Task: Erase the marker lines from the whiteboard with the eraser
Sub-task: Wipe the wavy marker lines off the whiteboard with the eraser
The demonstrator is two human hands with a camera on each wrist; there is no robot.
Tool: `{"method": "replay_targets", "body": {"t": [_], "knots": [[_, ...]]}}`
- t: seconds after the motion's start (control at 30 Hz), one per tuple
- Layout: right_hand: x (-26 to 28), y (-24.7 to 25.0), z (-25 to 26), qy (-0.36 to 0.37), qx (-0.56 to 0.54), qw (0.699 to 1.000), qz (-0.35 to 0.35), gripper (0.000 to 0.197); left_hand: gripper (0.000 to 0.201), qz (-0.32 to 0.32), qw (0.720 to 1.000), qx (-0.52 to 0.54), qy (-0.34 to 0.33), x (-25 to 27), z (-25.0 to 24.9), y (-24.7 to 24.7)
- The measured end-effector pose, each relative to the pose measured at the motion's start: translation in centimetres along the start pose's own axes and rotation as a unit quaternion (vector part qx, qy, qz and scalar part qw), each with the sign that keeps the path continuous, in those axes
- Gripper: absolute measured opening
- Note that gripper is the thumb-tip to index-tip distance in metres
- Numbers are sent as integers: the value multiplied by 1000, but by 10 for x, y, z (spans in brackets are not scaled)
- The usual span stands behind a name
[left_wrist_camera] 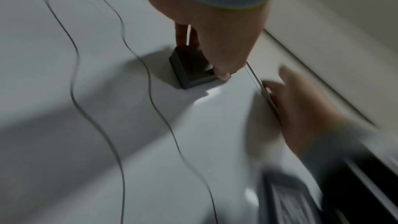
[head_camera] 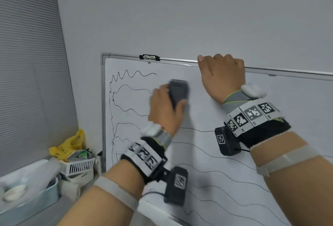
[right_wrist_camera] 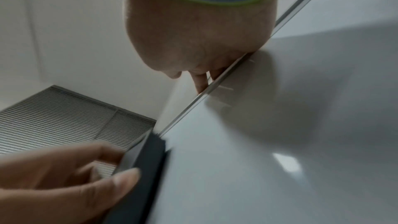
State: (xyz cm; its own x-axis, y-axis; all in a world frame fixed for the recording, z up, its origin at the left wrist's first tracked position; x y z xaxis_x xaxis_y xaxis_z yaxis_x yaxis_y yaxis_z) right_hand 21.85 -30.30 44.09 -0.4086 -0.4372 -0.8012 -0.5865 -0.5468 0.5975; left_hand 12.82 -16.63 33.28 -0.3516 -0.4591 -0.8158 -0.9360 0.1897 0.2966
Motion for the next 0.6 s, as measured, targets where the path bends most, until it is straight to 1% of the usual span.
{"method": "replay_targets", "body": {"t": [0.07, 0.1, 0.13, 0.17, 0.23, 0.27, 0.3, 0.33, 0.4, 0.47, 0.53, 0.57, 0.6], "knots": [[0, -2, -1, -6, 5, 1000, 5, 63, 59, -32, 994, 6, 103, -20, 49, 19], [-1, -3, 1, -9, 4, 1000, 3, 61, 59, -36, 991, 11, 128, -24, 64, 24], [-2, -3, 4, -13, 1, 1000, -1, 58, 59, -36, 992, 15, 120, -25, 65, 25], [-3, -3, 6, -18, -2, 1000, -5, 56, 60, -26, 996, 22, 82, -21, 50, 22], [-7, -5, 16, -18, -4, 1000, -3, 55, 59, 25, 999, 17, -23, -4, 7, 2], [-11, -7, 23, -11, -6, 1000, 3, 55, 59, 48, 997, -4, -61, 6, -12, -8], [-16, -10, 30, -6, -10, 1000, 16, 56, 57, 56, 995, -28, -79, 11, -23, -14], [-21, -13, 35, -5, -16, 999, 37, 57, 57, 51, 995, -37, -76, 8, -23, -14], [-31, -22, 43, -15, -25, 995, 96, 60, 56, 26, 999, -18, -29, -15, 4, 1], [-39, -30, 45, -30, -10, 990, 140, 62, 58, -19, 999, -9, 42, -50, 49, 28], [-43, -32, 44, -46, 2, 987, 153, 65, 60, -64, 991, -13, 113, -82, 89, 57], [-44, -32, 45, -51, -1, 987, 151, 68, 61, -77, 987, -19, 137, -91, 100, 66], [-47, -32, 51, -51, -6, 988, 143, 70, 60, -83, 986, -25, 139, -98, 104, 70]]}}
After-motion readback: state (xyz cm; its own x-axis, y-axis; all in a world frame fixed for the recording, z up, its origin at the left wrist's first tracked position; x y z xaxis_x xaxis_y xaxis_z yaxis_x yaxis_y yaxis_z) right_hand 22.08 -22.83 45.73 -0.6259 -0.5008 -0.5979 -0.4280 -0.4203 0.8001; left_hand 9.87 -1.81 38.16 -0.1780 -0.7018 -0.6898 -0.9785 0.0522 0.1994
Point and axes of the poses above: each hand's wrist, its own x-axis away from the middle knuckle, its own y-axis out of the back of the hand, z = x × y, the point moved 8 cm from there along -x, towards the middle knuckle
